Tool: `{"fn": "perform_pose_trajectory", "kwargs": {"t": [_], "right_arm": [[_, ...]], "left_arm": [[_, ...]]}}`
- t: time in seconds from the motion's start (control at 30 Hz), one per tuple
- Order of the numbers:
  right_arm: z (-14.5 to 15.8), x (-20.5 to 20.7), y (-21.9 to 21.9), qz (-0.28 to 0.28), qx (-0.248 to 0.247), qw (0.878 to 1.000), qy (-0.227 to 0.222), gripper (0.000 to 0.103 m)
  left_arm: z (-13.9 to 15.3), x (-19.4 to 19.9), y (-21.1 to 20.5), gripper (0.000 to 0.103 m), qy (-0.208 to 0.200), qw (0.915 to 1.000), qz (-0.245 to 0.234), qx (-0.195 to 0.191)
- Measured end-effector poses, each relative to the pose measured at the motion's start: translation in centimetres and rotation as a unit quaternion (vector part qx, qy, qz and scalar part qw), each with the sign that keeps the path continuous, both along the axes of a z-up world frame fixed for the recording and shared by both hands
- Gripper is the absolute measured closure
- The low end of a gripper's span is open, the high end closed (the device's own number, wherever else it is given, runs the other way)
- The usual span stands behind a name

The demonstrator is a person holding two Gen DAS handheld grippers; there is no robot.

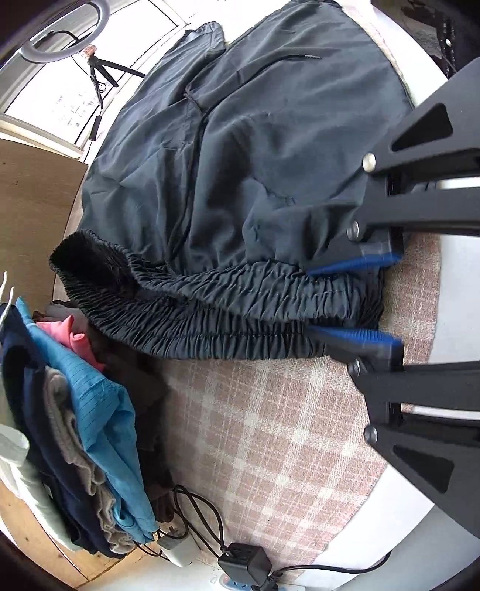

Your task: Fold clothes

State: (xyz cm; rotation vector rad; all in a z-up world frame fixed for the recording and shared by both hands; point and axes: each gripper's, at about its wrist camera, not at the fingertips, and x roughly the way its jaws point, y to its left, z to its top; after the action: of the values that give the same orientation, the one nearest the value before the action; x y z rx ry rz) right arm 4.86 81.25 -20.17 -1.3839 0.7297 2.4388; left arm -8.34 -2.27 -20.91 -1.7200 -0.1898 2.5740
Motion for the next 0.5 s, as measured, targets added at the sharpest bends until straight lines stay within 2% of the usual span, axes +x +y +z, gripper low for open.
{"fn": "perform_pose_trajectory", "kwargs": {"t": [0.13,0.33,0.43,0.5], "right_arm": [[1.6,0.1,1.3,-0.033,-0.047,0.997,0.052,0.098],[5.6,0.5,2.5,-0.056,-0.079,0.989,0.114,0.098],[7.6,1.0,2.6,-0.061,-0.07,0.986,0.136,0.098],[8.0,0.8,2.6,-0.059,-0.043,0.989,0.126,0.098]], "left_arm": [[3.4,0.6,-2.5,0.087,0.016,0.9972,0.042,0.061],[8.2,3.3,-3.0,0.095,0.05,0.9945,0.065,0.066],[8.3,4.5,-2.9,0.097,0.054,0.9933,0.075,0.07],[7.8,3.9,-2.4,0.103,0.054,0.9944,0.066,0.062]]}}
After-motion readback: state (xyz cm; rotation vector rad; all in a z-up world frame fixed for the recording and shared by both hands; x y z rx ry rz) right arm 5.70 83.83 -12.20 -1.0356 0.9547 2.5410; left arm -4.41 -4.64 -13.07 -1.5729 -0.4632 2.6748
